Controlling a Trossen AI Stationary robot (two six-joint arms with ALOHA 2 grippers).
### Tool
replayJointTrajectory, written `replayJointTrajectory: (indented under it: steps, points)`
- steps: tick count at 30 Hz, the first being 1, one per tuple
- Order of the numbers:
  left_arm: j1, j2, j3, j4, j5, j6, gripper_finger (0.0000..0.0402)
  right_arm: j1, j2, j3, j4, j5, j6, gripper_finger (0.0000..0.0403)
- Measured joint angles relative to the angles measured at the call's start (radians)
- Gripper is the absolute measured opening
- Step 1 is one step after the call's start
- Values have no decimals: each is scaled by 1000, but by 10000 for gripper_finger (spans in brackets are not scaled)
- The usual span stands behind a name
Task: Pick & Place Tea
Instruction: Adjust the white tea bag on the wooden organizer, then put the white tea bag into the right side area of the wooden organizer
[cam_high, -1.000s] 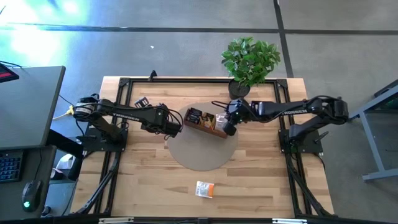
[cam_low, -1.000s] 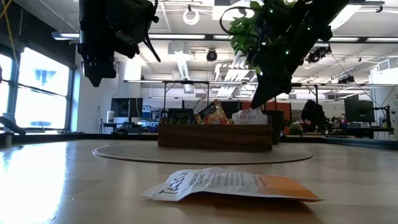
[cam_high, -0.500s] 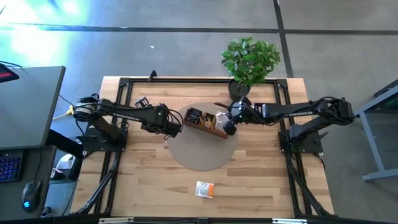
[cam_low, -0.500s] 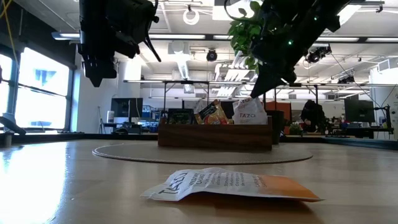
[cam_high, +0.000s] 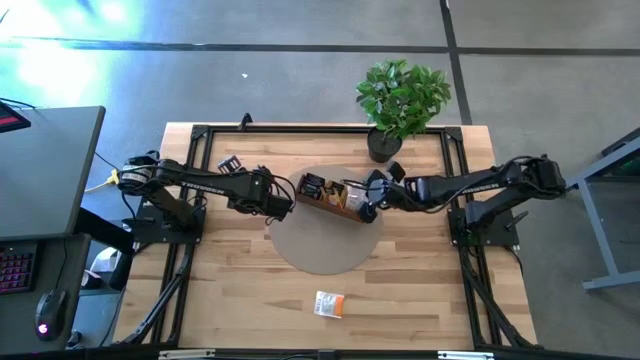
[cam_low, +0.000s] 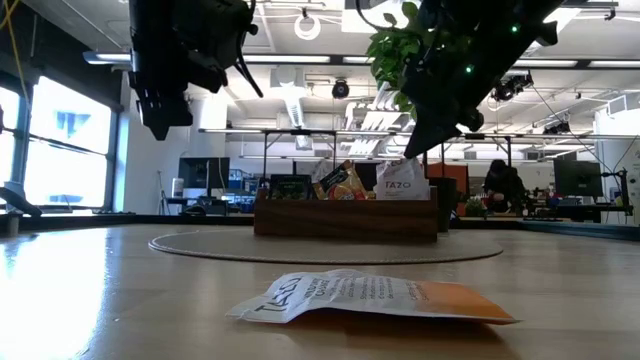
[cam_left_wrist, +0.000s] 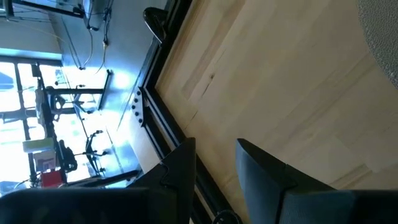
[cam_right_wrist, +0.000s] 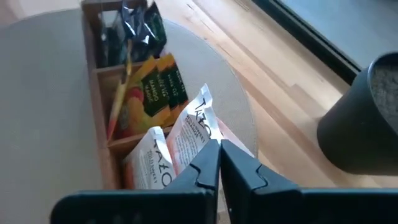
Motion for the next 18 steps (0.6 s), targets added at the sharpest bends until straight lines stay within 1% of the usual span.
replayJointTrajectory:
  steps: [4, 7, 9, 18]
  points:
    - [0, 0, 0, 0, 0, 2, 111, 0, 20, 0, -1, -8, 24, 11]
    - [0, 0, 0, -2, 0, 2, 111, 1, 25, 0, -6, -47, 18, 14]
    - [0, 0, 0, -2, -1, 2, 111, 4, 25, 0, -6, -63, 15, 23]
    - [0, 0, 0, -2, -9, 2, 110, 22, 24, 0, -18, -79, 8, 112]
